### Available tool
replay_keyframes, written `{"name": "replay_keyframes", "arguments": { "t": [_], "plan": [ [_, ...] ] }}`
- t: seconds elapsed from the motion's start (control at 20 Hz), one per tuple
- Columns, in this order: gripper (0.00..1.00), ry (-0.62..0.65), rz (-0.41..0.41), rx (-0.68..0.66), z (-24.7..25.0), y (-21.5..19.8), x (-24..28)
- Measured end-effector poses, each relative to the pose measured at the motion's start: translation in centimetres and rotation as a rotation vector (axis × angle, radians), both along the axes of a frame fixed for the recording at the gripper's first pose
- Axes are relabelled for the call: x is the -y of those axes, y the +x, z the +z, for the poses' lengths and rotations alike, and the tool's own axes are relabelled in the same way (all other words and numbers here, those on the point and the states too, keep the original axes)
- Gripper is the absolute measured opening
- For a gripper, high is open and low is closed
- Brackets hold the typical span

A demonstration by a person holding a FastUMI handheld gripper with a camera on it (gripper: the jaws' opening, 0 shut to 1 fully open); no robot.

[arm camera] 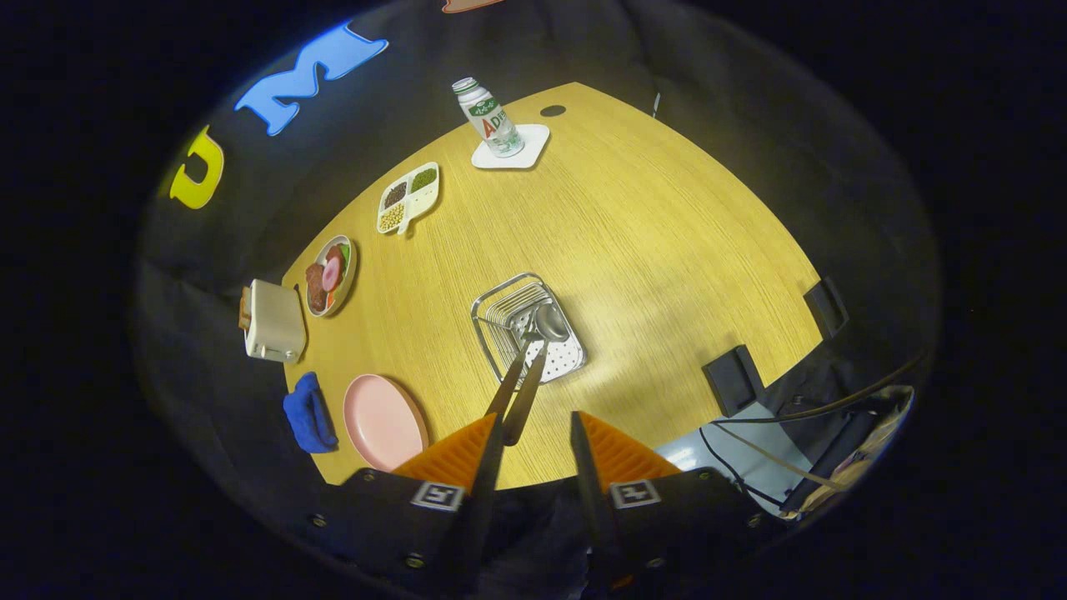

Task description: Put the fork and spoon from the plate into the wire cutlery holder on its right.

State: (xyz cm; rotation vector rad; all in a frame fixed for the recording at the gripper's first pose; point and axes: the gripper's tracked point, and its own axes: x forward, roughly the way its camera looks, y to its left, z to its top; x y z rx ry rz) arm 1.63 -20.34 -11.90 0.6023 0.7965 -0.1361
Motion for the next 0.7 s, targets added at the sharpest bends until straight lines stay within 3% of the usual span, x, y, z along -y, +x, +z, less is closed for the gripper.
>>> {"name": "replay_keyframes", "arguments": {
  "t": [0.1,0.35,0.4,0.7],
  "plan": [
    [0.86,0.004,0.001,0.001,-0.1,-0.2,0.1],
    [0.85,0.019,-0.006,0.016,0.2,0.1,-0.1],
    [0.95,0.016,-0.004,0.019,0.3,0.1,-0.1],
    [0.97,-0.061,-0.022,0.12,3.2,1.0,0.1]
  ]
}}
